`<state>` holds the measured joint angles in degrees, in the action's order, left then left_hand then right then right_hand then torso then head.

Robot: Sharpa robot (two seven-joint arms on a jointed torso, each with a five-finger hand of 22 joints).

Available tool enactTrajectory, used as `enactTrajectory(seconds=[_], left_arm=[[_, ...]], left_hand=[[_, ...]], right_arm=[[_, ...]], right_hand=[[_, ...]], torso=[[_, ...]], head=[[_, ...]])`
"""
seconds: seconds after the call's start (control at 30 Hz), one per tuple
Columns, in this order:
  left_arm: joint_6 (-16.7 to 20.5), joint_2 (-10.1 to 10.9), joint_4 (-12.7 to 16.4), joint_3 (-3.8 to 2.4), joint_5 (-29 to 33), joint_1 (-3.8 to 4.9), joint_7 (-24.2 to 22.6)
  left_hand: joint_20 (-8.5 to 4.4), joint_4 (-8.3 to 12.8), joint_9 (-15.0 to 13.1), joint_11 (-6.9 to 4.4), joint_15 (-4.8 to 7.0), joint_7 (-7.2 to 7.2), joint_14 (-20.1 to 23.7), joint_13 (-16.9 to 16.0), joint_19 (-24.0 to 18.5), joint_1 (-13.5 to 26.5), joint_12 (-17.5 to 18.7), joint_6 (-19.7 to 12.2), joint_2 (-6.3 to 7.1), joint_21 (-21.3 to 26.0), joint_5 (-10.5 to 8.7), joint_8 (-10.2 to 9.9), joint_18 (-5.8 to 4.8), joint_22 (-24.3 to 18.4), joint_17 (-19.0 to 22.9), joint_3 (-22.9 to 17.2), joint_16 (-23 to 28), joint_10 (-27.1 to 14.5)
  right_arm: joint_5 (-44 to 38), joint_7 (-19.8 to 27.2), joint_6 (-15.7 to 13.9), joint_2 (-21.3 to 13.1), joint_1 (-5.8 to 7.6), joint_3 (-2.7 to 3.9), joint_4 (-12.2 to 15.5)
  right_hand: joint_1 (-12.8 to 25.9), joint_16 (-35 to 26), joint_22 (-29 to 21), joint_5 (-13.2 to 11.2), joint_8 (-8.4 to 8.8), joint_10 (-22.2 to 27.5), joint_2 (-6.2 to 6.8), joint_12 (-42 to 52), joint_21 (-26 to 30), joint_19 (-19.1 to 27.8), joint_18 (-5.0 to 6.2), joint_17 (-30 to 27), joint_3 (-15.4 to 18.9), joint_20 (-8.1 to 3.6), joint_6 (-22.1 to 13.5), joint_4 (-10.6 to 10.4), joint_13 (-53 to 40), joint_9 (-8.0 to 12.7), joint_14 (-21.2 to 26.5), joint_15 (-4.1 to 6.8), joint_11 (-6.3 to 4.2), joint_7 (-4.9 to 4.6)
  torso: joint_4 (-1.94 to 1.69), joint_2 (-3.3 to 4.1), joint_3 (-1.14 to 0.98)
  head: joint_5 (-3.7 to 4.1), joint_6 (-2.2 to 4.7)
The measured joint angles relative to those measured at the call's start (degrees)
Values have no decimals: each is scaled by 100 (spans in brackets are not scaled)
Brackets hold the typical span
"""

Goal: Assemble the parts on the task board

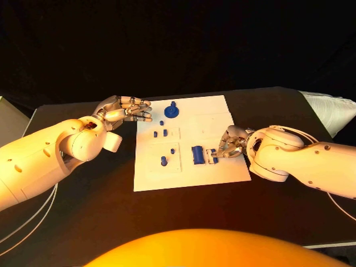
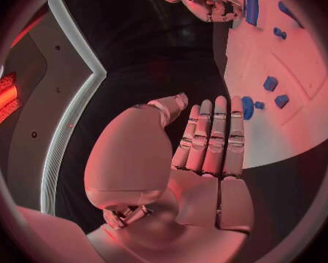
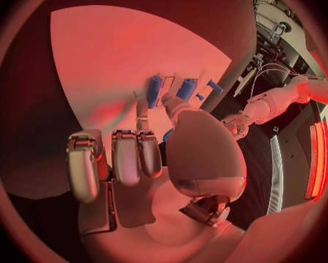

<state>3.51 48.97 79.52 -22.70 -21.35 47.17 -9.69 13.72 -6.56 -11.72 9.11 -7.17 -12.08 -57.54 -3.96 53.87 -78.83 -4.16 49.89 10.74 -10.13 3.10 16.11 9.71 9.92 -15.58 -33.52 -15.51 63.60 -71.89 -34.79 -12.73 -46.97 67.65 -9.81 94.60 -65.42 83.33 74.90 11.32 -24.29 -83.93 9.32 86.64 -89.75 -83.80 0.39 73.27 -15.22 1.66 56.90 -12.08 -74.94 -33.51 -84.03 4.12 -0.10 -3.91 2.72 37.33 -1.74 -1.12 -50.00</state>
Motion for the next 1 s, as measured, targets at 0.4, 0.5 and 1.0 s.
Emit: enactTrajectory(seconds=[0.4,0.5,1.0], left_arm=[[-5,4,3,0,0,0,4],[-6,5,3,0,0,0,5],[-11,16,1,0,0,0,12]], left_hand=[[0,0,0,0,0,0,0,1,0,0,0,0,0,0,0,0,0,0,1,0,0,0],[0,0,-1,0,0,0,0,1,0,0,0,0,0,0,0,0,0,0,1,0,0,0],[0,0,-1,0,0,0,0,2,0,0,0,0,0,0,0,0,0,1,2,0,0,0]], right_arm=[[-79,-50,32,96,-48,-4,-93],[-120,-68,34,103,-52,-4,-101],[-304,-120,10,-18,-55,-1,-73]], right_hand=[[-148,0,4,-47,-188,-5,56,-16,0,-21,0,0,-139,-21,97,114,1,-141,0,41,-80,97],[-217,0,4,-47,-233,-13,49,-16,0,-21,1,0,-192,-21,97,144,1,-173,0,41,-90,97],[-336,0,3,-91,-299,9,48,-16,0,-21,0,-15,-397,-63,75,238,1,-226,0,81,-112,119]], torso=[[4,-1,-7],[4,-1,-7],[6,-4,-7]], head=[[-12,-1],[-12,-1],[-17,-1]])
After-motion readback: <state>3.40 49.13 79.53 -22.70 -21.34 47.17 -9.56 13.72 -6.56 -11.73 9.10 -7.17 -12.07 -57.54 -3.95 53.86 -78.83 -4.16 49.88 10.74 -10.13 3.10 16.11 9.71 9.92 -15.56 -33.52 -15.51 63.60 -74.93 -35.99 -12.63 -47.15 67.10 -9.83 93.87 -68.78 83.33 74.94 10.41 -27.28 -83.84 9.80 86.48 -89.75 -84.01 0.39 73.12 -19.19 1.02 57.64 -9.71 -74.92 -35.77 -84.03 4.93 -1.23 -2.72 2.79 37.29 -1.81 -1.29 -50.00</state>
